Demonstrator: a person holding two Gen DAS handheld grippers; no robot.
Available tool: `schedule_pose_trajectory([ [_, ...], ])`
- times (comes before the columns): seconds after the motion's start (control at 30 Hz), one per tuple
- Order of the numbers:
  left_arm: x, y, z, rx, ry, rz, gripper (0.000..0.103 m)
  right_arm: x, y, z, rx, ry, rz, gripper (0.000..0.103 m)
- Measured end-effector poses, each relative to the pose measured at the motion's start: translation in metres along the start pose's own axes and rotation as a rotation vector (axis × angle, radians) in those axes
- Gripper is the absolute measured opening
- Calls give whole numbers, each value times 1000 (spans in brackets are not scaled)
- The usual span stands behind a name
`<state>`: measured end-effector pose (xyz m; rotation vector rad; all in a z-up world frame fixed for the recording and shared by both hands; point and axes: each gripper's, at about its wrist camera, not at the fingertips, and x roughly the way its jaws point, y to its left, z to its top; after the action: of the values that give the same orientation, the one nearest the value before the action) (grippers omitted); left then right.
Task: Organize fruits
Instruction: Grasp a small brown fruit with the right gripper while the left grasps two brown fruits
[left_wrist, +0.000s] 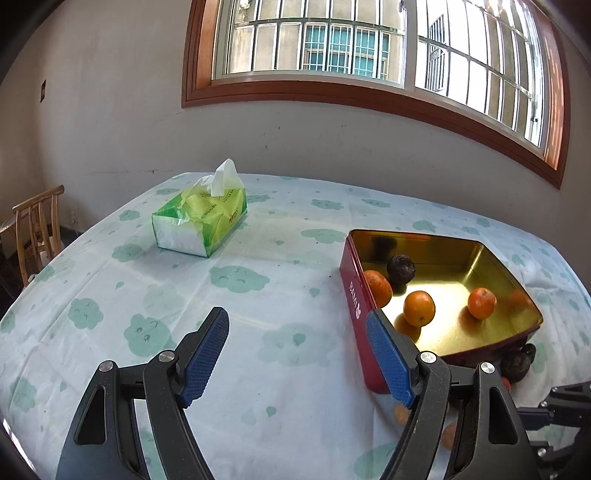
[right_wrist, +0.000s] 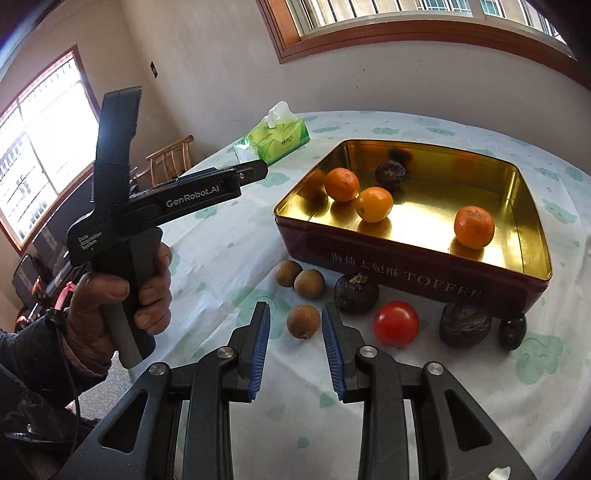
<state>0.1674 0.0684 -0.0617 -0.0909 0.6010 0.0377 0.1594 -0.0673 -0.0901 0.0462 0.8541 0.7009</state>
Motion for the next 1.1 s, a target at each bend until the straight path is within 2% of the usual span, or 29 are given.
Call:
schedule_pose_trajectory([
  [0.1,-15,7,-17,30,21,-17,77,14,-5,-1,24,27,-31,28],
  [0.23,-29,13,-35,47,47,-43,77,29,-8,0,41,50,-30,28],
  [0.27,-31,14,-38,35,59,-60,77,33,-8,0,43,66,-41,22],
  [0.37,-34,15,-40,-5,80,-113,77,22,-6,0,37,26,-59,22],
  [0.43,-32,9,-39,-17,96,-154,77,5,-9,-3,42,-24,-106,22],
  [0.57,-26,-13,-31,-1,116,-241,77,-45,-56,-13,225,-169,-226,22],
  [0.67,-15,-36,-25,44,146,-256,77,-74,-96,-21,331,-229,-359,22],
  [0.7,-11,-44,-24,57,153,-270,77,-81,-108,-23,356,-235,-377,22],
  [0.8,2,-66,-25,117,173,-246,77,-92,-137,-30,419,-248,-432,22],
  [0.93,17,-81,-29,171,207,-237,74,-88,-155,-37,457,-231,-435,22],
  [1.03,24,-81,-31,168,239,-248,65,-78,-157,-39,459,-200,-402,22],
  [1.1,33,-80,-33,149,292,-250,61,-78,-158,-41,464,-198,-386,22],
])
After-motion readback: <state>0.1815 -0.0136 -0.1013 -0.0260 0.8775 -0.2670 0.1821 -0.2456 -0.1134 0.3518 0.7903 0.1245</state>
